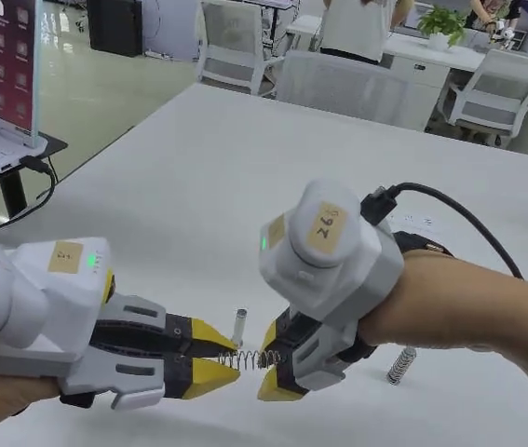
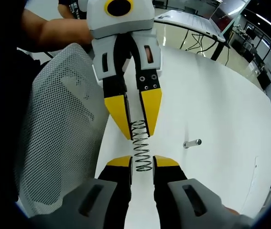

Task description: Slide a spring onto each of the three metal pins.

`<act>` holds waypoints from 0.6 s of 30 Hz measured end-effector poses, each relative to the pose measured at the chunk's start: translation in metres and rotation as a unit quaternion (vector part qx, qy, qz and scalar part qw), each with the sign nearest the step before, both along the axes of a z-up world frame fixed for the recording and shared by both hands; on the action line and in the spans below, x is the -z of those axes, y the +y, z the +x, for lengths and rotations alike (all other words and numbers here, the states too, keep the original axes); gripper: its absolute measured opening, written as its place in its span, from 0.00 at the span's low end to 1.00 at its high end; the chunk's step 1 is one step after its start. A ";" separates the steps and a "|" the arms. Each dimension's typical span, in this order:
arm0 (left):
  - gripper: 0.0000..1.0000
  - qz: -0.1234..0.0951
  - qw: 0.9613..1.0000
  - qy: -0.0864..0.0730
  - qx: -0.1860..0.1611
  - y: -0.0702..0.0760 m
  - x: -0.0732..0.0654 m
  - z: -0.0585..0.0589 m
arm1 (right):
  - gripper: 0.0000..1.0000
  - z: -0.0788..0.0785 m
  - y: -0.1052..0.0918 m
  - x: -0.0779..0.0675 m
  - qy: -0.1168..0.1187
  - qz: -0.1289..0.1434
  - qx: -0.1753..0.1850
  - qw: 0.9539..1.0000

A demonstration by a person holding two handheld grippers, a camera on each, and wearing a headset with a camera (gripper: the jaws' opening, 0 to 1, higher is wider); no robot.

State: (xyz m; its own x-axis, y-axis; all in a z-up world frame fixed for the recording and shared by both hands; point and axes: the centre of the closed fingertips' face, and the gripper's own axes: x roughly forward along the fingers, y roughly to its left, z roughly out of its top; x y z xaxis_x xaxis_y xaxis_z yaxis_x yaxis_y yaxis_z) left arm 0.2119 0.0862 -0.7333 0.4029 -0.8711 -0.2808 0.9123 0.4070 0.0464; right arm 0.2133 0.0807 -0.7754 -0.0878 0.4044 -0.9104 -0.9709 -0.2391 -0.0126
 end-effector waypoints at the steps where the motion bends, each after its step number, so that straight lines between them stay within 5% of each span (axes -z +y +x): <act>1: 0.02 0.001 1.000 -0.001 0.000 0.000 0.000 0.000 | 0.14 0.000 0.000 0.000 0.000 0.002 0.001 1.000; 18: 0.02 0.004 1.000 -0.004 -0.002 -0.001 0.003 0.003 | 0.09 0.002 0.004 -0.018 -0.004 0.029 0.011 1.000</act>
State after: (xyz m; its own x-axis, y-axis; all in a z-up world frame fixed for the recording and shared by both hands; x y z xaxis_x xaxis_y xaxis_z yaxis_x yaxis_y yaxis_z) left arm 0.2150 0.0856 -0.7364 0.4077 -0.8676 -0.2848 0.9106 0.4094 0.0561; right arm 0.2156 0.0844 -0.7576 -0.0710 0.4586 -0.8858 -0.9758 -0.2161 -0.0337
